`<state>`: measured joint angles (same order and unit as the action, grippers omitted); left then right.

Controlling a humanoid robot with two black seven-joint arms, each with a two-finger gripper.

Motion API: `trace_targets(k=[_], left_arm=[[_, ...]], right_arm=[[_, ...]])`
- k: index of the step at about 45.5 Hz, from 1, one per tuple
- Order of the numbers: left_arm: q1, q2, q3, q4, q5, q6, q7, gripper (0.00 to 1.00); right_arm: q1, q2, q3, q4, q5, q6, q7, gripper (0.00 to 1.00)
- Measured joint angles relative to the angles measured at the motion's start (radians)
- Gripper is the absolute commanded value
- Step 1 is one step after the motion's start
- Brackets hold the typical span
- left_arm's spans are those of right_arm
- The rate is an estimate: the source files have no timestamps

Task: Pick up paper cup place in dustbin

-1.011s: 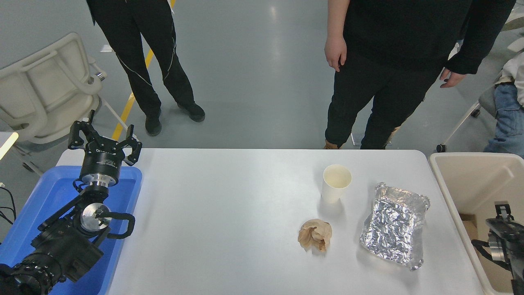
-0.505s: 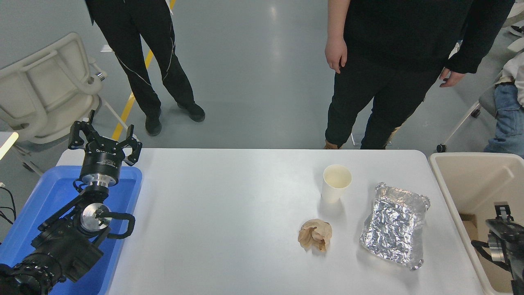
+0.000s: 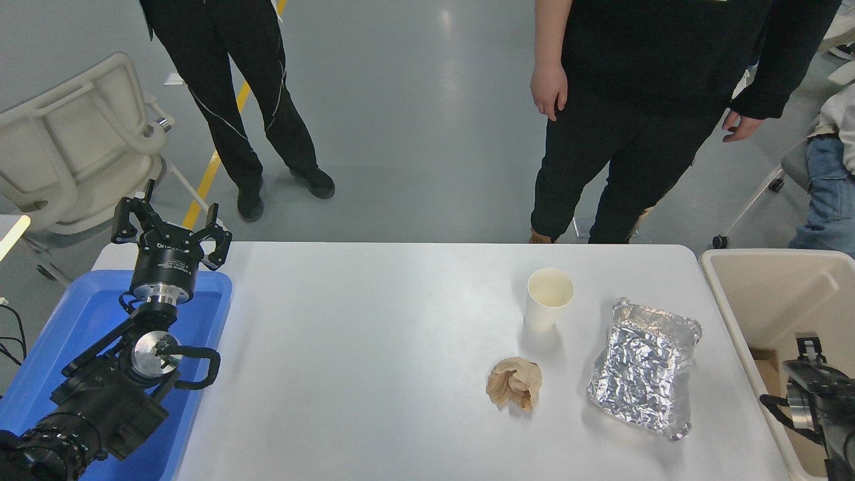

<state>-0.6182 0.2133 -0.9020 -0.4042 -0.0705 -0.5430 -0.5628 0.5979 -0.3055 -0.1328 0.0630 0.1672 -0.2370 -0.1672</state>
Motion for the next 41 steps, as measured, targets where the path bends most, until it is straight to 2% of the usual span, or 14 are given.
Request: trace_targets(k=[41], left_arm=[[0.000,0.000,0.000,0.000,0.000,0.000,0.000,0.99]], right_arm=[[-0.004,-0.012,-0.007,0.006,0.000,0.005,0.000,1.00]])
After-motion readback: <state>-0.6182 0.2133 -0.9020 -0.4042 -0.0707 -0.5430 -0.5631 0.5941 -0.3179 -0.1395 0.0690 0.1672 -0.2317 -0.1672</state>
